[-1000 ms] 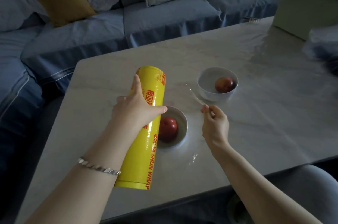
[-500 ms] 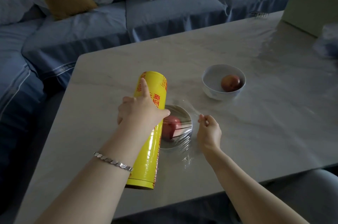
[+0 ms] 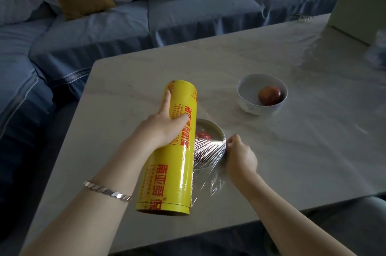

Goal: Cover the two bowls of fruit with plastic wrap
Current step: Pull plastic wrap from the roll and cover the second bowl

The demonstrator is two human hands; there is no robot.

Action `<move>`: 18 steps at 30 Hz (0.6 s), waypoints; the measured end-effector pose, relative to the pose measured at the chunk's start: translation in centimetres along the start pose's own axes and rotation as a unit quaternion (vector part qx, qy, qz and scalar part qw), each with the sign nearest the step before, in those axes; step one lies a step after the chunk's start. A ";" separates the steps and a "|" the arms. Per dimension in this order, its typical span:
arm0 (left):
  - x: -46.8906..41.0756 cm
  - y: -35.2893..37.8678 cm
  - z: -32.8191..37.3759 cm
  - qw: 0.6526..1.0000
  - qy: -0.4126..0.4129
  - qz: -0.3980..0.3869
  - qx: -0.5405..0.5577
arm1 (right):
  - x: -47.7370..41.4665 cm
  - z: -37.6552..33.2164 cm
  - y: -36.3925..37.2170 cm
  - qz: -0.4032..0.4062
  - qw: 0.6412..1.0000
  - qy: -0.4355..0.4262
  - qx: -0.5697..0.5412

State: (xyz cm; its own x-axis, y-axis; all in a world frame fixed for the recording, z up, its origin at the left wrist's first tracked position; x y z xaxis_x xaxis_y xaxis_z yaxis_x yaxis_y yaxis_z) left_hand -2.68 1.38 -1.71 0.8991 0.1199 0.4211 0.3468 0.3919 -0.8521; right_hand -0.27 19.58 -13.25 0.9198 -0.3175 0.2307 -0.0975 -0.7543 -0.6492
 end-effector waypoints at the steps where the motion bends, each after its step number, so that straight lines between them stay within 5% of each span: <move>1: 0.0 0.0 -0.2 0.999 0.007 -0.015 0.031 | 0.1 0.1 -0.1 0.007 1.000 0.004 -0.030; 4: -0.1 0.2 -0.9 0.990 0.029 -0.051 0.127 | 0.2 -0.3 -0.8 0.000 0.988 -0.027 -0.154; 11: 1.2 1.3 -2.4 0.946 -0.006 -0.090 0.311 | 0.4 -1.2 -1.1 -0.086 0.990 -0.063 -0.097; 18: 1.8 0.4 -3.3 0.972 -0.031 0.028 0.233 | 0.2 -1.6 -1.0 -0.082 0.993 -0.054 -0.069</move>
State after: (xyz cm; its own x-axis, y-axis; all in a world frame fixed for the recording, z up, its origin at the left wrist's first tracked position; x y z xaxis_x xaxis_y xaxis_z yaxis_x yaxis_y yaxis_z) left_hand -0.02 -1.27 -2.37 0.8902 0.2014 0.4085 0.1264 0.7524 -0.6464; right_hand -0.59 19.35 -11.38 0.9625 -0.1250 0.2408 0.0135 -0.8643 -0.5028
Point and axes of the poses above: each hand's wrist, its own x-axis away from the middle knuckle, its own y-axis out of the palm, z = x × y, the point moved 3 cm from there along -x, towards the middle knuckle, and after that the axes turned 7 degrees about -x, right-handed, at the moved point
